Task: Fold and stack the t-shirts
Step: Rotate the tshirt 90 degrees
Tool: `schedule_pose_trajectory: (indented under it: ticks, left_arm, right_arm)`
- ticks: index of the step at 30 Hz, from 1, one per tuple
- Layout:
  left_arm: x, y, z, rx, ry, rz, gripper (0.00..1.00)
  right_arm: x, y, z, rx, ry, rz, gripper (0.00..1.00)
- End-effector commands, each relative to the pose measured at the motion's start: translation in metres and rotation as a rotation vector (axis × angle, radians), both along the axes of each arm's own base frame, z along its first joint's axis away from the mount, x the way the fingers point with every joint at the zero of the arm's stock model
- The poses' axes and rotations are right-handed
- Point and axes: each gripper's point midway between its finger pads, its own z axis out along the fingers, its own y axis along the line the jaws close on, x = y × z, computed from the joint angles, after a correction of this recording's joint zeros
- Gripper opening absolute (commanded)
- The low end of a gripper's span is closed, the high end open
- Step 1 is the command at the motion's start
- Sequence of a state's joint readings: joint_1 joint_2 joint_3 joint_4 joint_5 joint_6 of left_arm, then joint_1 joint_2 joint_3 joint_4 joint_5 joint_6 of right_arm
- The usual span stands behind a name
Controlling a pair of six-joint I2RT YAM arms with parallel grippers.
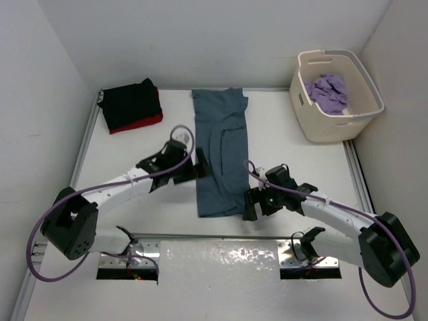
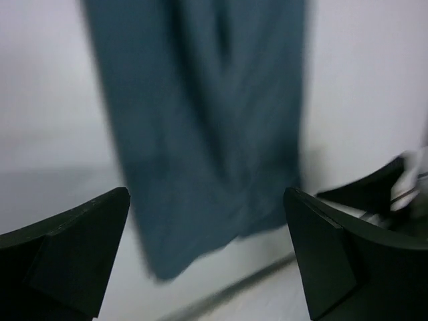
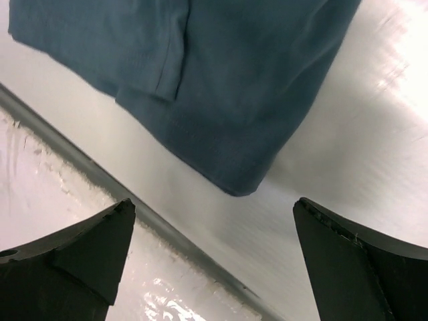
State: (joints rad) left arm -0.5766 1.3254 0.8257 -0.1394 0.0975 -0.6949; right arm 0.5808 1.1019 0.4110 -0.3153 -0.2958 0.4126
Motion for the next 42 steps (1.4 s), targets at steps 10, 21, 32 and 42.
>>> schedule_pose_trajectory:
  ticks: [10, 21, 32, 42]
  left_arm:
    - [-0.130, 0.009, -0.103, 0.099, 0.434, -0.104, 0.86]
    - [-0.135, -0.004, -0.133, 0.269, 0.482, -0.171, 0.40]
    - [-0.168, 0.020, -0.139, 0.326, 0.577, -0.208, 0.00]
    - [-0.197, 0.016, -0.132, 0.263, 0.617, -0.326, 0.00]
  right_arm:
    - [0.004, -0.001, -0.018, 0.017, 0.040, -0.131, 0.88]
    - [0.004, -0.006, -0.027, 0.004, 0.062, -0.185, 0.50]
    - [-0.038, 0.008, -0.027, 0.146, 0.175, -0.066, 0.00]
    - [-0.065, 0.006, -0.022, 0.194, 0.202, -0.019, 0.00]
